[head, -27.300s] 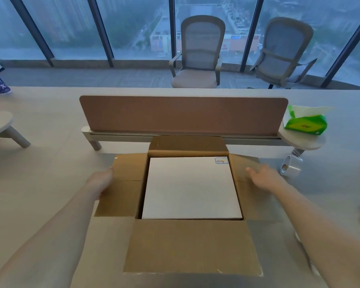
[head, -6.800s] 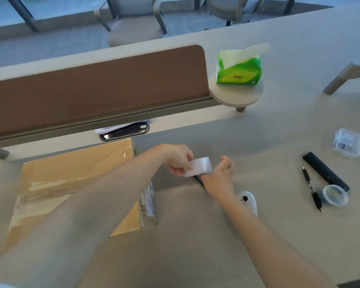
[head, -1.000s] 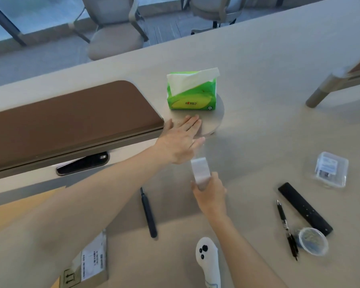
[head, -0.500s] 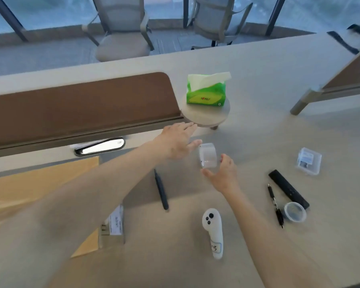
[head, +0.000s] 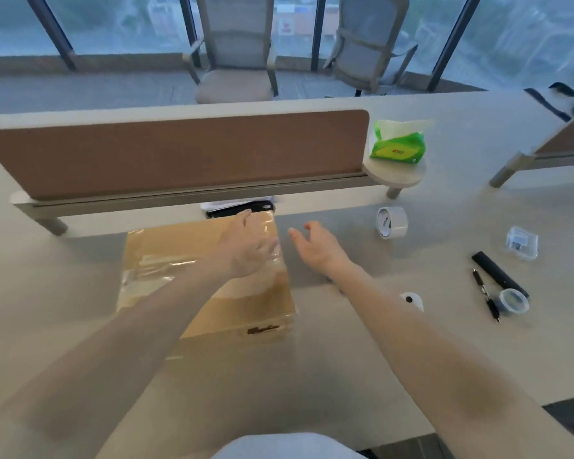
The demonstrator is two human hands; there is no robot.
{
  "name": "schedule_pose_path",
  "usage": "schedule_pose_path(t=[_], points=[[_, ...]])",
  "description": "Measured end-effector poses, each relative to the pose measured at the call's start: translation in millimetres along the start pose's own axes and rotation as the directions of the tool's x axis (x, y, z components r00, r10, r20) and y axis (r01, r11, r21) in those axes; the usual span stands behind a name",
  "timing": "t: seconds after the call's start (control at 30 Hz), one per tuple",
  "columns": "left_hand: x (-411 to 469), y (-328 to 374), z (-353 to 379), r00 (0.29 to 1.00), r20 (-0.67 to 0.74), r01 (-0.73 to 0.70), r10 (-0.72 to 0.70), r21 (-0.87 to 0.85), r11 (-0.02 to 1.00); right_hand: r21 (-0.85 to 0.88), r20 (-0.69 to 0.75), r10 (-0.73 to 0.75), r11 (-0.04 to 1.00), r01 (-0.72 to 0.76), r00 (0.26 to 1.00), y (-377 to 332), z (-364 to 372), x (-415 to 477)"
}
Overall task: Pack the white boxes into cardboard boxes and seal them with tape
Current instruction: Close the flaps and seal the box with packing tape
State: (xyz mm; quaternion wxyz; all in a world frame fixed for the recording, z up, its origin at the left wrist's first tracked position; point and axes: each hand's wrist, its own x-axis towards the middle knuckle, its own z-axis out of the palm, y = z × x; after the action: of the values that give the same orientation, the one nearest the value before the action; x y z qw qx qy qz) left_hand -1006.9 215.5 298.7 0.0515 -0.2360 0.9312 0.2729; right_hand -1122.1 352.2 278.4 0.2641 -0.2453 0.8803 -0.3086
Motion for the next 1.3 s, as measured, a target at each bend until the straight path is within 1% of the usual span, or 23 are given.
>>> schedule_pose_path(t=[0.07,0.1,0.17,0.2,0.23,0.27,0.33,0.37,0.43,0.47,0.5,0.6,0.7,0.77,0.83,0.9,0.93,1.0,1.07,1.13,1.2,1.23,1.3], points=[[-26,-36,-13,0.986,-0.108,0.124,-0.125,-0.013,0.992,0.026,0.096,0.113,0.993,-0.115,0.989,-28,26,-8],[-35,-59,-17,0.961,-0.178,0.212,-0.212,-0.021,0.977,0.006,0.122,0.140,0.990,-0.141,0.983,-37,39,-10],[-54,-103,-23,0.887,-0.258,0.377,-0.384,-0.078,0.923,-0.071,0.111,0.117,0.991,-0.109,0.987,-47,62,-11],[-62,-125,-26,0.848,-0.270,0.435,-0.456,-0.136,0.890,-0.126,0.071,0.092,0.989,-0.083,0.993,-47,71,-11],[-69,-143,-29,0.822,-0.249,0.474,-0.511,-0.196,0.858,-0.154,0.031,0.081,0.985,-0.076,0.996,-46,78,-13],[-78,-156,-33,0.815,-0.202,0.486,-0.543,-0.270,0.831,-0.151,0.003,0.081,0.985,-0.080,0.997,-44,82,-15],[-88,-184,-32,0.836,-0.118,0.444,-0.537,-0.430,0.786,-0.120,-0.020,0.124,0.985,-0.126,0.992,-42,85,-17],[-93,-192,-29,0.832,-0.047,0.452,-0.553,-0.522,0.724,-0.116,-0.018,0.157,0.981,-0.158,0.987,-43,85,-15],[-99,-203,-16,0.788,0.079,0.504,-0.611,-0.652,0.566,-0.102,-0.015,0.219,0.970,-0.219,0.976,-41,85,-8],[-100,-205,-10,0.770,0.109,0.518,-0.629,-0.683,0.515,-0.091,-0.016,0.237,0.967,-0.238,0.971,-39,87,-5],[-99,-204,-6,0.771,0.102,0.499,-0.629,-0.711,0.496,-0.079,-0.021,0.242,0.967,-0.243,0.970,-38,88,-2],[-93,-203,-4,0.751,0.055,0.503,-0.658,-0.692,0.517,-0.082,-0.035,0.226,0.970,-0.229,0.973,-29,93,4],[-91,-200,-6,0.732,0.013,0.537,-0.682,-0.627,0.565,-0.157,-0.047,0.192,0.968,-0.197,0.980,-25,90,8],[-91,-199,-7,0.720,0.004,0.576,-0.694,-0.560,0.595,-0.224,-0.012,0.147,0.964,-0.146,0.989,-25,84,12],[-91,-193,-16,0.724,0.020,0.613,-0.690,-0.478,0.629,-0.258,0.056,0.118,0.961,-0.100,0.991,-26,77,17],[-90,-191,-22,0.722,0.006,0.636,-0.692,-0.400,0.660,-0.274,0.101,0.150,0.954,-0.117,0.984,-30,74,22],[-89,-190,-24,0.725,-0.019,0.629,-0.688,-0.389,0.673,-0.286,0.090,0.161,0.949,-0.129,0.983,-34,75,23],[-88,-184,-28,0.758,-0.056,0.564,-0.650,-0.447,0.695,-0.318,0.034,0.125,0.942,-0.107,0.992,-41,83,23],[-84,-187,-23,0.773,-0.048,0.504,-0.633,-0.559,0.658,-0.273,0.025,0.115,0.956,-0.104,0.993,-46,92,17],[-82,-195,-18,0.750,0.003,0.518,-0.661,-0.624,0.585,-0.197,0.018,0.127,0.973,-0.121,0.992,-45,94,15],[-84,-204,-15,0.723,0.137,0.577,-0.677,-0.658,0.483,-0.092,0.017,0.182,0.979,-0.179,0.983,-37,90,20],[-86,-204,-15,0.701,0.208,0.610,-0.682,-0.670,0.422,-0.014,0.047,0.219,0.976,-0.218,0.975,-33,88,23],[-88,-216,-9,0.679,0.275,0.637,-0.681,-0.682,0.359,0.097,0.099,0.244,0.963,-0.253,0.965,-27,87,28]])
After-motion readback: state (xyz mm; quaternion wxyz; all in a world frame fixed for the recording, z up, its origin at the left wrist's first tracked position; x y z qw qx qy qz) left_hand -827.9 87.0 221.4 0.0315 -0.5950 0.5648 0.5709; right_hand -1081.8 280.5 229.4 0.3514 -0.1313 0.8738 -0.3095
